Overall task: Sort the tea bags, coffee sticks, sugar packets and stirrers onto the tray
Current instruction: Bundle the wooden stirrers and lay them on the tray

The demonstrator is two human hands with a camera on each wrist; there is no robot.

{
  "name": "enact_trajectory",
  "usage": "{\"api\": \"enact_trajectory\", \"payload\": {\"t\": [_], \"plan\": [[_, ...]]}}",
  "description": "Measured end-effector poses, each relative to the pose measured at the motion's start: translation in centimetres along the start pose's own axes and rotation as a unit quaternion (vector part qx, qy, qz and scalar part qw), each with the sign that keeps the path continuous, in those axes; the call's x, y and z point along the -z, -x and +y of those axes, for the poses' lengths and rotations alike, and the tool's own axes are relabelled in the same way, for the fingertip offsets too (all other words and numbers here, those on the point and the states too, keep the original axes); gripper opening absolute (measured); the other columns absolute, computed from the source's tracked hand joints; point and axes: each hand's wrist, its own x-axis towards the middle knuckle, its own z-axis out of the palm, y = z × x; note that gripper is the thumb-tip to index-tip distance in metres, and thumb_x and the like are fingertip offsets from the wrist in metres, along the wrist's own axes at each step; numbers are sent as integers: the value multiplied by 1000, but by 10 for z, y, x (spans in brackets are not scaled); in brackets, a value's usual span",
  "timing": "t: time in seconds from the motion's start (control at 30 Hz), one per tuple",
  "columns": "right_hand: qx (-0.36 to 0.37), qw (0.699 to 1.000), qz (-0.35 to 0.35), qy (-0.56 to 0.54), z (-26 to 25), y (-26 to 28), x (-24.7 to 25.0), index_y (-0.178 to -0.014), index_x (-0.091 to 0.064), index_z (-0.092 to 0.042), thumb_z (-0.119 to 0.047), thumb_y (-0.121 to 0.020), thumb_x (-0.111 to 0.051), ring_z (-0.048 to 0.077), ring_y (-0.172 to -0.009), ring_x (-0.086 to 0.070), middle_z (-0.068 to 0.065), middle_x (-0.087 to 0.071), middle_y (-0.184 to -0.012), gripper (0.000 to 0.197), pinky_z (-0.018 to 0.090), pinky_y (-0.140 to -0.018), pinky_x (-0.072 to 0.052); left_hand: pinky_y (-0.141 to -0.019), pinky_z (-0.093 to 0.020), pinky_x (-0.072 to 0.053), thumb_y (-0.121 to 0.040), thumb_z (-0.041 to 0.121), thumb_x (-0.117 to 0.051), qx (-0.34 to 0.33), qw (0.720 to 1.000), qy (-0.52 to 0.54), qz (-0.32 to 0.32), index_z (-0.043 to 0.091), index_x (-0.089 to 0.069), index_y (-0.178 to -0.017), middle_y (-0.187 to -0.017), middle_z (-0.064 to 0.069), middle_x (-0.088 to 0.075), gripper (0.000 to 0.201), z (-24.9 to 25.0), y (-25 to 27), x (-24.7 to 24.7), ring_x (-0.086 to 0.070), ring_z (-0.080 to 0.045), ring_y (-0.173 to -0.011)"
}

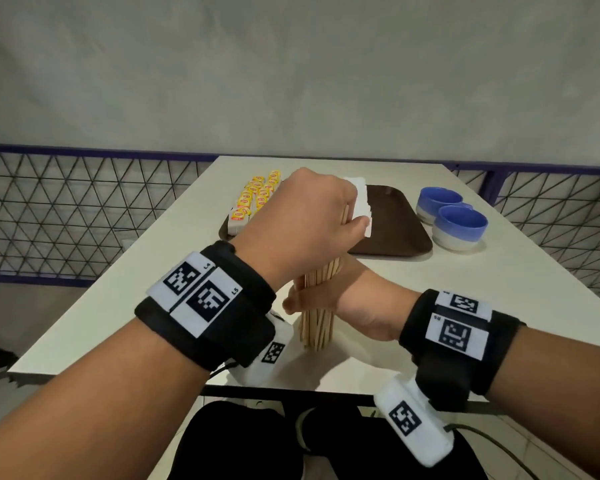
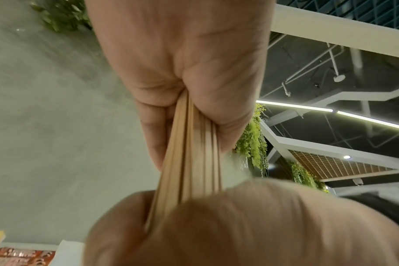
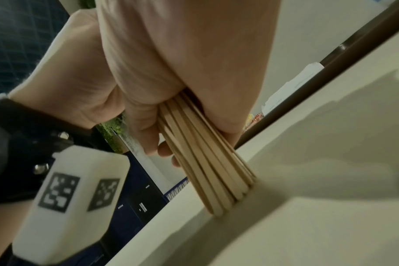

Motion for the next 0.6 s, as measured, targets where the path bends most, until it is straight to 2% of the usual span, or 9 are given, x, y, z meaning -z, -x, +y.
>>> {"api": "enact_trajectory", "payload": {"t": [0.07, 0.13, 0.2, 0.27, 0.33, 0.43, 0.47, 0.53, 0.6], "plan": [[-15, 1000, -4, 0, 1, 1, -2, -80, -64, -8, 1, -73, -82, 29, -82, -63, 14, -63, -81, 21, 55, -93, -53, -64, -28, -35, -90, 35, -64, 2, 1000, 7, 4, 20, -53, -66, -54, 9, -42, 31, -2, 0, 0, -43, -16, -61], [-22, 1000, -15, 5, -3, 2, -2, -78, -63, -9, -3, -74, -84, 32, -82, -67, 14, -63, -78, 22, 57, -96, -53, -61, -26, -29, -89, 31, -65, 1, 1000, 19, 23, 16, -54, -64, -49, 10, -36, 31, -3, 0, 0, -38, -11, -53], [-17, 1000, -19, 16, -11, 1, -1, -77, -61, -7, -6, -83, -82, 30, -73, -67, 12, -61, -71, 22, 51, -86, -57, -56, -26, -28, -86, 28, -69, 8, 996, 56, 73, 11, -59, -63, -45, 9, -36, 31, -6, 1, 4, -37, -8, -47], [4, 1000, -26, 17, -21, 3, 3, -72, -60, -8, -9, -87, -78, 29, -65, -62, 12, -59, -63, 23, 46, -76, -55, -55, -25, -39, -83, 27, -73, 24, 982, 125, 141, 12, -65, -67, -50, 6, -52, 24, -8, 0, 11, -50, -10, -51], [16, 998, -53, -11, -28, 5, 7, -69, -58, -9, -4, -89, -74, 26, -57, -55, 10, -54, -57, 26, 44, -73, -53, -69, -34, -56, -81, 25, -77, 57, 943, 272, 184, 15, -67, -85, -71, 0, -69, 14, -9, -2, 18, -67, -16, -70], [17, 988, -127, -83, -36, 11, 10, -69, -52, -8, 10, -92, -61, 21, -51, -50, 8, -47, -55, 30, 39, -70, -53, -76, -48, -62, -79, 13, -82, 109, 833, 517, 163, 16, -56, -113, -97, -14, -73, 43, -3, 1, 24, -75, -33, -83], [15, 983, -155, -97, -39, 13, 10, -70, -51, -7, 11, -92, -60, 20, -51, -50, 8, -46, -54, 29, 38, -71, -53, -73, -46, -62, -81, 9, -81, 118, 801, 572, 134, 14, -53, -117, -96, -18, -73, 46, 2, 3, 25, -75, -35, -80], [6, 975, -200, -99, -43, 16, 8, -68, -49, -6, 4, -88, -61, 18, -54, -51, 4, -46, -54, 26, 31, -70, -53, -61, -36, -57, -85, 4, -76, 131, 756, 636, 82, 9, -53, -114, -75, -17, -71, 37, 12, 5, 25, -70, -31, -61], [7, 976, -202, -81, -43, 18, 5, -64, -51, -6, 2, -86, -62, 18, -57, -53, 4, -48, -56, 26, 28, -68, -52, -48, -28, -47, -88, 8, -74, 133, 760, 631, 83, 8, -56, -92, -53, -7, -58, 19, 17, 4, 25, -55, -24, -42]]}}
